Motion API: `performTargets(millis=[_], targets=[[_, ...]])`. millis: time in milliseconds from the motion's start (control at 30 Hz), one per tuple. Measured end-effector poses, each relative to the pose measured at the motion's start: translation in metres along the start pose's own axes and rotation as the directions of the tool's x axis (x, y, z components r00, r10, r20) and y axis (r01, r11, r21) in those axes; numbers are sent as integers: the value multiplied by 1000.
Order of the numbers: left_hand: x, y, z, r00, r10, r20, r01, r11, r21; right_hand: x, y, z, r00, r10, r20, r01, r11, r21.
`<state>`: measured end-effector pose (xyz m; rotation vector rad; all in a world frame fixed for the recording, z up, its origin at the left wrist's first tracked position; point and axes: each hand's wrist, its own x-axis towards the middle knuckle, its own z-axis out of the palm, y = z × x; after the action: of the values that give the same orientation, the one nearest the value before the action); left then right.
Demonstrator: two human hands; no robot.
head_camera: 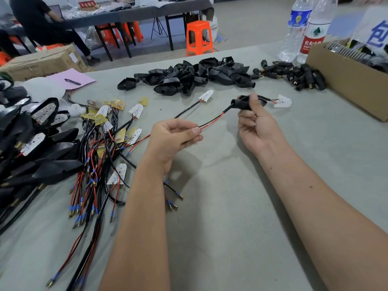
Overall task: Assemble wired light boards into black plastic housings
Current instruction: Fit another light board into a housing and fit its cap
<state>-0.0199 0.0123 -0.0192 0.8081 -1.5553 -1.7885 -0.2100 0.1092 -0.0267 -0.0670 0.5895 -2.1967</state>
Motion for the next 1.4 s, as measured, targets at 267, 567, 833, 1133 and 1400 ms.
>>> performTargets(millis=[267, 567, 833, 1133, 1400], targets=[[6, 12, -25, 911, 2, -412, -84, 980, -181, 3, -5, -3, 993, -69, -95, 69, 998, -4], [5, 12, -46, 540, 150, -828, -19, 986, 166, 6, -3, -6, 971, -238, 27, 215, 821, -529], [9, 4, 4, 663, 652, -368, -204, 630, 749, 4, 6, -3, 971, -176, 161, 236, 632, -738], [16, -24, 39, 934, 346, 83, -305, 658, 688, 4, 7, -7, 944, -122, 308, 319, 585, -746], [18, -27, 33, 934, 358, 3, -264, 682, 682, 5, -12, -7, 974, -68, 218, 225, 452, -863]])
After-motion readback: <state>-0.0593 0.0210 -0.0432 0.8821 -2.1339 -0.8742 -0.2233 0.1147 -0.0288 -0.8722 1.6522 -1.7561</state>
